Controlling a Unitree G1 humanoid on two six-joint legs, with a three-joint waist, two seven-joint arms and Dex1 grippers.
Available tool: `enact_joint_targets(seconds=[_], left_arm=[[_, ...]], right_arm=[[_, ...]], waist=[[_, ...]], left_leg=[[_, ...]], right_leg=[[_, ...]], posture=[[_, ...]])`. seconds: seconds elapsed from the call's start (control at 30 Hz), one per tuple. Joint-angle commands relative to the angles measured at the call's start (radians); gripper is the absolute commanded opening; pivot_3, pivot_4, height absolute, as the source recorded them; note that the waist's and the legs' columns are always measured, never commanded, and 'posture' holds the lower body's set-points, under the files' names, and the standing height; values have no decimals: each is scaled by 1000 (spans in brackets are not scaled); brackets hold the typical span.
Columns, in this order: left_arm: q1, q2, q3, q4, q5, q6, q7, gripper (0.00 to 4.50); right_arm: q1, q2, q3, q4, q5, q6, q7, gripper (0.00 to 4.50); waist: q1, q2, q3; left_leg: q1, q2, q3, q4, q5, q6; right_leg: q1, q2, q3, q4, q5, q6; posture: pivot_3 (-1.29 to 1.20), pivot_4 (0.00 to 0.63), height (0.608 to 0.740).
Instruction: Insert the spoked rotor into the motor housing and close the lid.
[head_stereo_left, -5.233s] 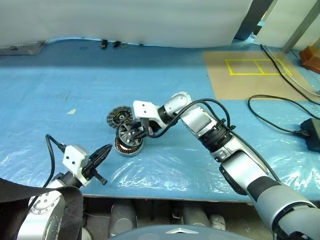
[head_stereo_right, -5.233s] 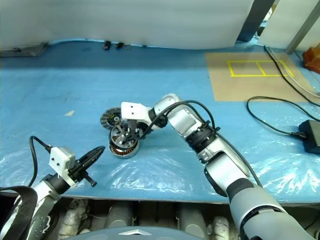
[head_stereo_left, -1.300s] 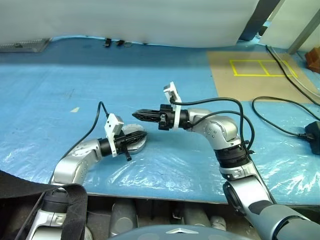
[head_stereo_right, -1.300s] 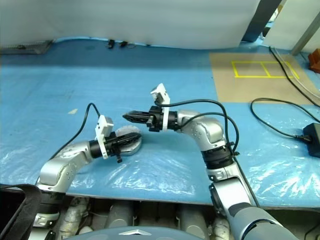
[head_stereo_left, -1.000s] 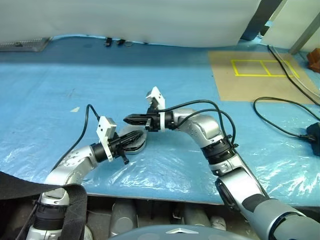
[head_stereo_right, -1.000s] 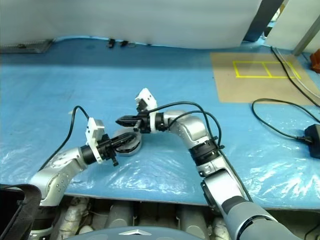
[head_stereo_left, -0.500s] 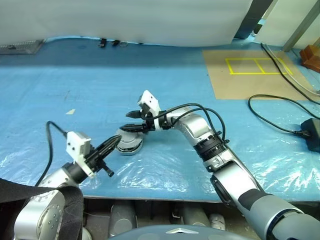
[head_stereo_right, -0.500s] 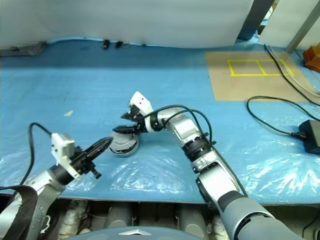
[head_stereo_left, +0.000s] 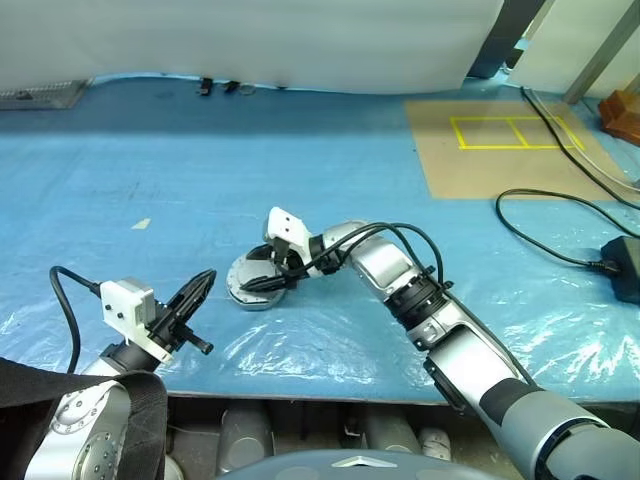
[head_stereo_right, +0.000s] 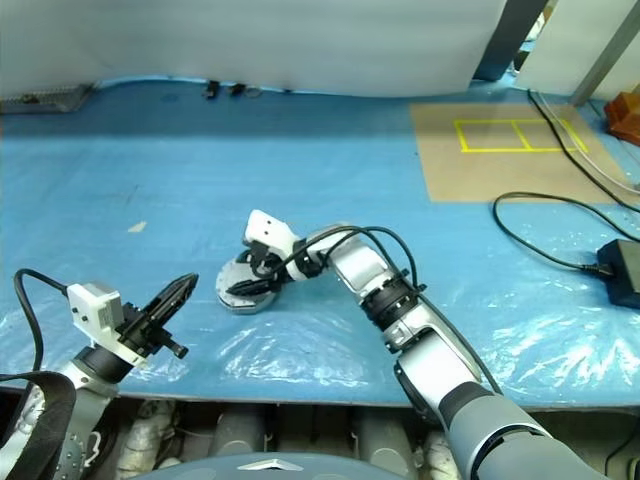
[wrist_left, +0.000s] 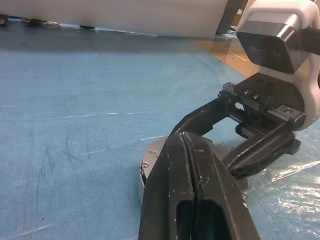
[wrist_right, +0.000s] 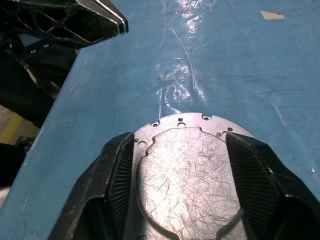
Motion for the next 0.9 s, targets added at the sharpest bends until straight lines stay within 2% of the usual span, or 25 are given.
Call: enact_joint_targets(seconds=[0.03,0.07,0.2,0.3,0.53,0.77,0.9], left_arm=[[5,-1,3,-1,4,-33,3,0],[4,-1,7,5,3,-37,0,0],[-5,1,20,38,-2,-57,-9,0],[-12,10,19,55,-5,-64,-17,0],[-70,26,0,43,-19,-29,6,0],[-112,32,-20,42,-16,-4,27,0],[-124,31,-23,39,-15,0,39,0]], right_arm=[[18,-9,20,-20,-15,-6,34,1743],[20,-10,17,-25,-15,-6,37,1416],[23,-14,23,1,-48,-47,23,1416],[25,-3,4,-4,-41,-53,15,2056],[34,3,5,-2,-61,-68,-5,4477],[56,-4,21,-4,-83,-79,0,4477],[48,25,-27,-9,-29,3,0,4477]], waist=[[0,0,0],[0,0,0],[0,0,0],[0,0,0],[1,0,0],[1,0,0],[-1,0,0]], left_leg=[[0,0,0,0,0,0],[1,0,0,0,0,0],[1,0,0,0,0,0],[3,0,0,0,0,0],[5,0,0,1,0,0],[6,0,0,1,0,0],[7,0,0,2,0,0]], right_leg=[[0,0,0,0,0,0],[1,0,0,0,0,0],[1,0,0,1,0,0],[2,0,1,1,0,0],[3,0,2,3,0,0],[3,0,2,4,0,0],[3,0,3,5,0,0]], posture=[[0,150,740],[0,150,740],[0,150,740],[0,150,740],[0,150,740],[0,150,740],[0,150,740]])
